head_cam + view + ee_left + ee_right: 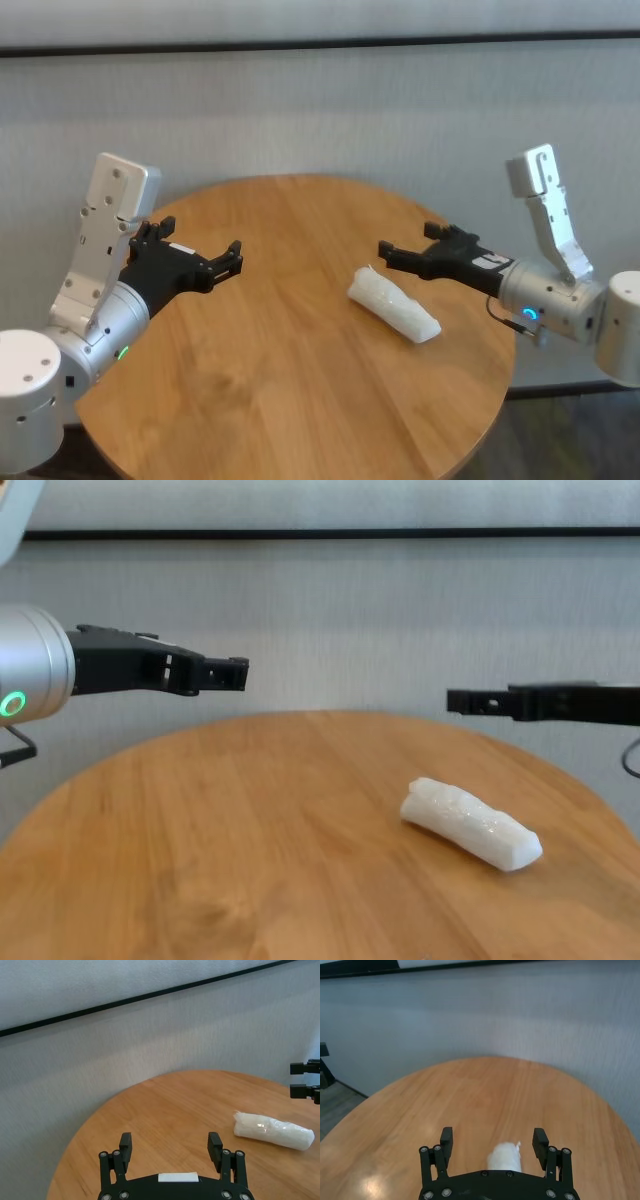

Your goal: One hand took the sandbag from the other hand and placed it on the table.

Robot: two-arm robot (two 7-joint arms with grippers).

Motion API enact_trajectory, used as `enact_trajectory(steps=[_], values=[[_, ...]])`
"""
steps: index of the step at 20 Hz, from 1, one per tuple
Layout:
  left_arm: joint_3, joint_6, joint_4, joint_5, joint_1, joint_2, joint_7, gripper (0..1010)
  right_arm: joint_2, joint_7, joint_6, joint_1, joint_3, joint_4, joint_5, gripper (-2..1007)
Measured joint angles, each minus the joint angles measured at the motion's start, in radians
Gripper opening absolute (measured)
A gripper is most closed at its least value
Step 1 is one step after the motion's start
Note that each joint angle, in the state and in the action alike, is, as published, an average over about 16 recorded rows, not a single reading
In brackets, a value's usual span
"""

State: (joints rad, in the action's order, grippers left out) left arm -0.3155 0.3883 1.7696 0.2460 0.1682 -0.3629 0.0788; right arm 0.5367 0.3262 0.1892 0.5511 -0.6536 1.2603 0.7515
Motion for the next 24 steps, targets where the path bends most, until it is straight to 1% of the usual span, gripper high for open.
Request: enact_trajectory(steps=[3, 6, 9, 11, 18, 24], values=[[0.005, 0.006, 0.008, -0.009, -0.002, 0.005, -0.002, 1000, -0.023, -0.017, -0.037, 0.001, -0.010, 0.014, -0.042, 1001], [0.011, 0.012, 0.016, -0.018, -0.007, 0.010, -0.006, 1000, -0.049, -0.033, -0.068, 0.001, -0.020, 0.023, -0.080, 1001], [0.020, 0.021, 0.024, -0.026, -0.016, 0.015, -0.012, 1000, -0.076, -0.045, -0.091, 0.004, -0.032, 0.027, -0.114, 1001], [0.028, 0.027, 0.030, -0.030, -0.023, 0.018, -0.017, 1000, -0.095, -0.050, -0.101, 0.008, -0.039, 0.026, -0.133, 1001], [0.060, 0.047, 0.043, -0.039, -0.049, 0.027, -0.030, 1000, -0.150, -0.056, -0.106, 0.025, -0.053, 0.008, -0.170, 1001], [0.076, 0.055, 0.042, -0.049, -0.057, 0.035, -0.028, 1000, -0.181, -0.050, -0.101, 0.038, -0.055, -0.010, -0.188, 1001]])
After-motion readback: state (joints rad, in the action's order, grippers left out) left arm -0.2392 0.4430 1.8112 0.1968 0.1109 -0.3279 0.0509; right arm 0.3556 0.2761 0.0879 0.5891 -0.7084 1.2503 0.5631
